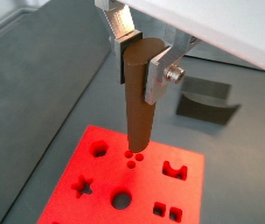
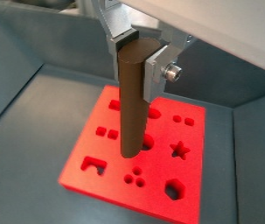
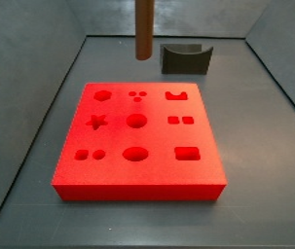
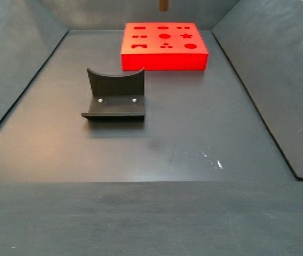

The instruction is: Insert the oval object.

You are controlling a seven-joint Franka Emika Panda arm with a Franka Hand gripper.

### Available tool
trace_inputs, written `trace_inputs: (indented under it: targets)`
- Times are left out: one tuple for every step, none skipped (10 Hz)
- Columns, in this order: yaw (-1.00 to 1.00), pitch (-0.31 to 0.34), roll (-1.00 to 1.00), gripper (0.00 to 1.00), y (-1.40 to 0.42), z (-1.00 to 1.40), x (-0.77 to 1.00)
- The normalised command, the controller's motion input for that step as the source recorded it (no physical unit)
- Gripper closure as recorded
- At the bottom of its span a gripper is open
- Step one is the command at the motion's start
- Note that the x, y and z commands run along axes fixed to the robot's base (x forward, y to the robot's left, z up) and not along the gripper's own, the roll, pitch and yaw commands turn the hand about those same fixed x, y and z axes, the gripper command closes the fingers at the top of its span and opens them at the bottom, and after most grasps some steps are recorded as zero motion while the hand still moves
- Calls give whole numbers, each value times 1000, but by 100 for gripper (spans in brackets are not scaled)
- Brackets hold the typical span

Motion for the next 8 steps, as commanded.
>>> trace_inputs:
  targets:
    - [-749,24,-393,100,-23,511,260]
    - [-726,6,-421,100,-20,529,243]
    - [-726,0,-417,100,-49,514,191]
    - [-709,0,-274,100,-66,0,186]
    - [-814,121,-106,100,-54,-469,6]
    - [-926,116,-67,100,0,-571,0]
    - [-926,114,-66,100,0,-577,0]
    - [-869,131,-89,100,-43,-517,0]
